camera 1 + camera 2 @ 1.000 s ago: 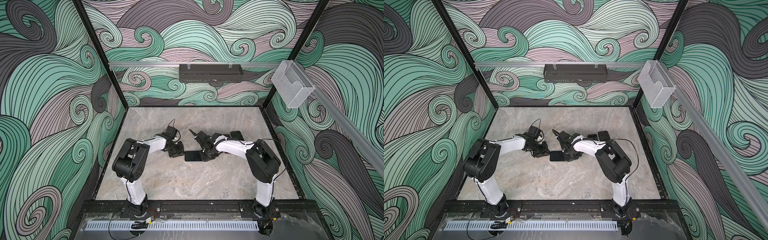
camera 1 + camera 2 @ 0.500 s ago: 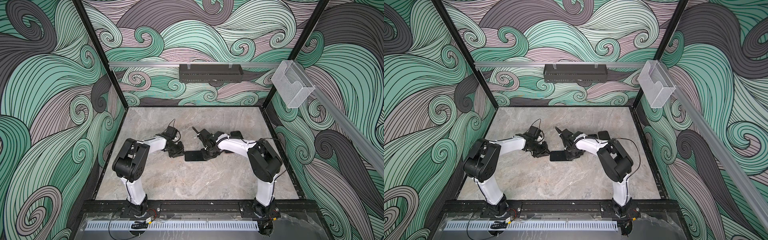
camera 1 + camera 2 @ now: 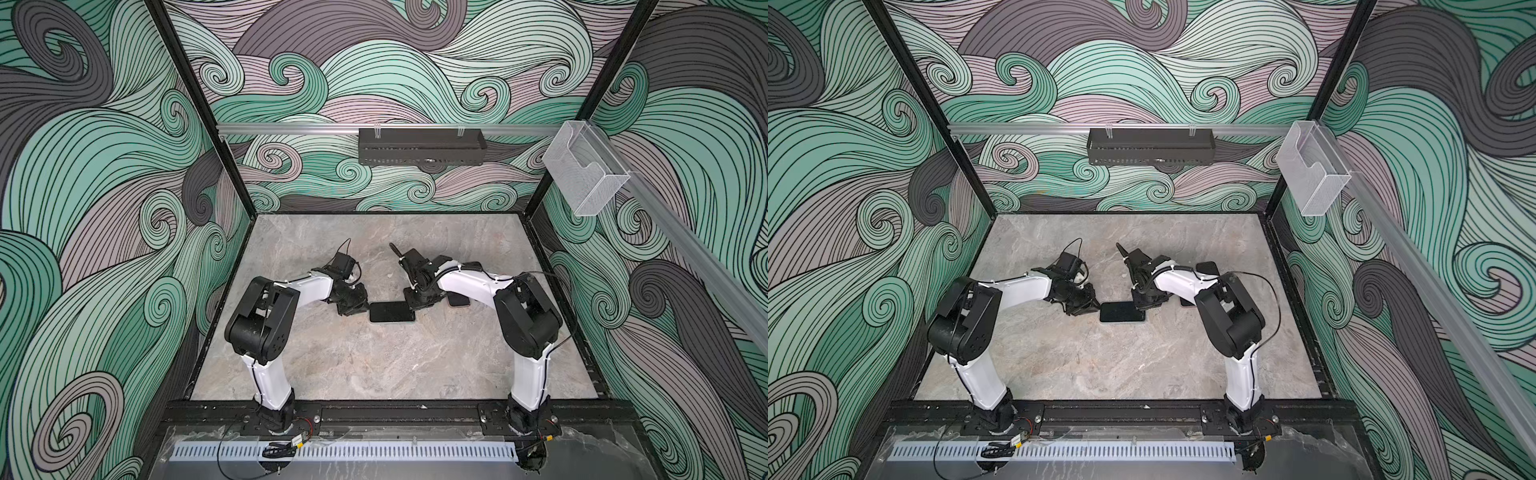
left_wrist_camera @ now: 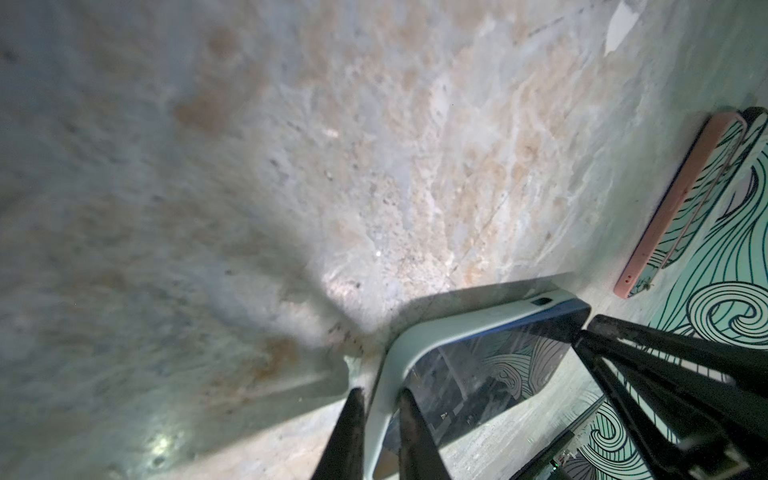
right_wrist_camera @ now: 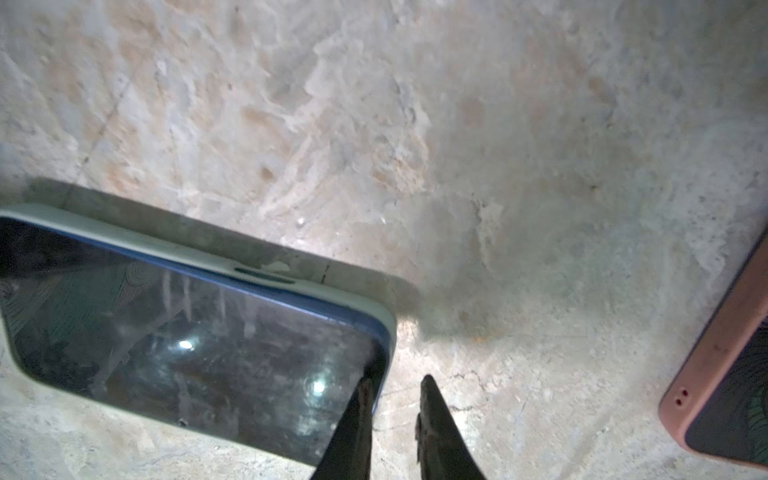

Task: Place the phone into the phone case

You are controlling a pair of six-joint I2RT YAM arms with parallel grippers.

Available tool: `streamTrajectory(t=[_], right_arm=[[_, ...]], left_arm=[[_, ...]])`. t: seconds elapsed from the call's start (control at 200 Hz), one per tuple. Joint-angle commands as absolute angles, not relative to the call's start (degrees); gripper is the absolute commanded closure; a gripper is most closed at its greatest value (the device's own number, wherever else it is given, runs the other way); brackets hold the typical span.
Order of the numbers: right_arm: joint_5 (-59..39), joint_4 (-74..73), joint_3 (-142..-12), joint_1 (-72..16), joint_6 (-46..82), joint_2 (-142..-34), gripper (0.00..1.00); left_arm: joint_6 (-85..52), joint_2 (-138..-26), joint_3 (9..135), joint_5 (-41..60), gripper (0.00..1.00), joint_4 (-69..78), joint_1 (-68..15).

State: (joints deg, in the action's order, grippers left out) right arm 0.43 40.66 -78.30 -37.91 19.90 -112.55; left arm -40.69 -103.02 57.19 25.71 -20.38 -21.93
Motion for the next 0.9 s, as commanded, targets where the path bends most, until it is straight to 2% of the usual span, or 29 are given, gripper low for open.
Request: streamTrajectory(t=[0.0, 0.475, 0.896], right_arm=[[1.89, 41.19, -77.34, -37.36, 19.21, -116.17, 0.79], [-2.16, 40.17, -73.44, -37.71, 21.34, -117.74, 0.89], [-0.98, 40.69, -69.97, -38.30, 23.25, -117.78, 0.89]], left_arm=[[-39.73, -104.08, 58.71, 24.58, 0.82, -22.54, -22.24], [-39.90, -103.95, 59.06, 25.48, 0.82, -22.58, -22.28], [-39.99, -103.51, 59.15, 26.00, 0.82, -22.74, -22.24]])
